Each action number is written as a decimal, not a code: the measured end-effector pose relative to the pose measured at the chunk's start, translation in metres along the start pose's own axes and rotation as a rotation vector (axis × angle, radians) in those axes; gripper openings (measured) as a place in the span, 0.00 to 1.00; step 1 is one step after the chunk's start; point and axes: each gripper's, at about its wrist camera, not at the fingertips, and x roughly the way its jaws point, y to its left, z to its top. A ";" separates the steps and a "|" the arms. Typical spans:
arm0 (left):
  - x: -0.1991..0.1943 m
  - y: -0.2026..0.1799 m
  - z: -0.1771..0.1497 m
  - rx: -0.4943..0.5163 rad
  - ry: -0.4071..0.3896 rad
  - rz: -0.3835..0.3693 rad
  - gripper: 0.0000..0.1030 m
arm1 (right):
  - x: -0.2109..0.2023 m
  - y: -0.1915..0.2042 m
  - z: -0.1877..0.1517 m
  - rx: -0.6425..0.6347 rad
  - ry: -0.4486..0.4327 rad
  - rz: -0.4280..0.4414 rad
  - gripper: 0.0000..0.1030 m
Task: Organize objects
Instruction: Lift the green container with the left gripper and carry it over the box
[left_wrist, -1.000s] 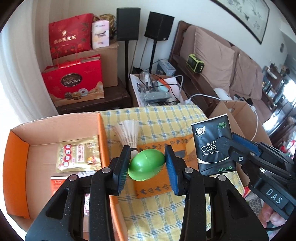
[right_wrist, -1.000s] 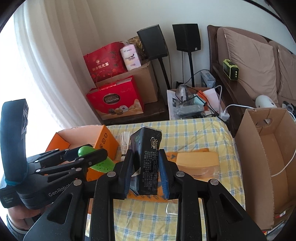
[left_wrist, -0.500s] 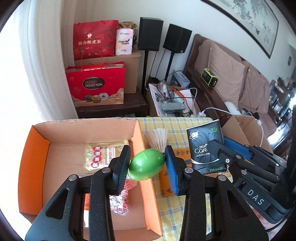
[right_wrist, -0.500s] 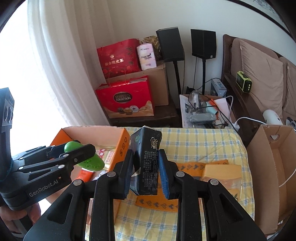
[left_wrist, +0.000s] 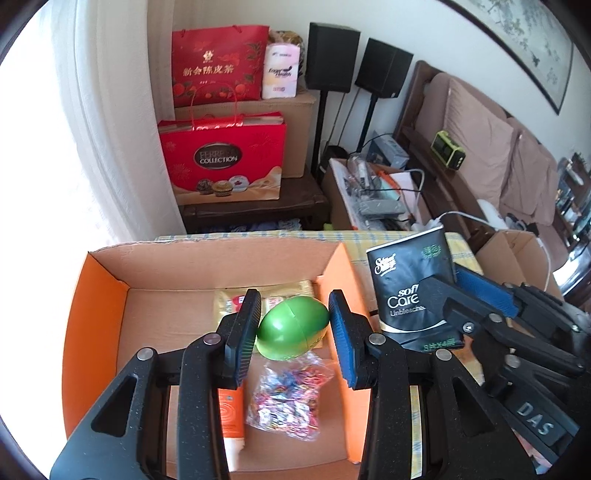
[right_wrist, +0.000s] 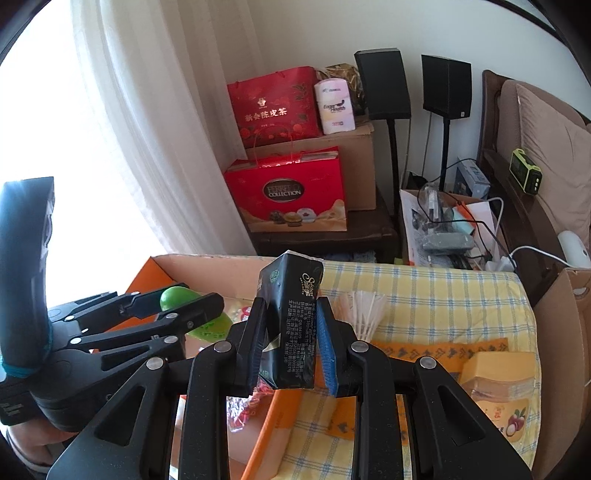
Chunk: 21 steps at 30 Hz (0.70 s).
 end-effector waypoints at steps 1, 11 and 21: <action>0.005 0.004 0.000 -0.001 0.012 0.005 0.34 | 0.004 0.003 0.001 -0.003 0.004 0.005 0.25; 0.066 0.032 0.001 -0.003 0.126 0.043 0.34 | 0.036 0.014 0.005 -0.015 0.042 0.040 0.25; 0.108 0.041 0.004 0.009 0.208 0.013 0.34 | 0.046 0.009 0.006 -0.012 0.059 0.057 0.25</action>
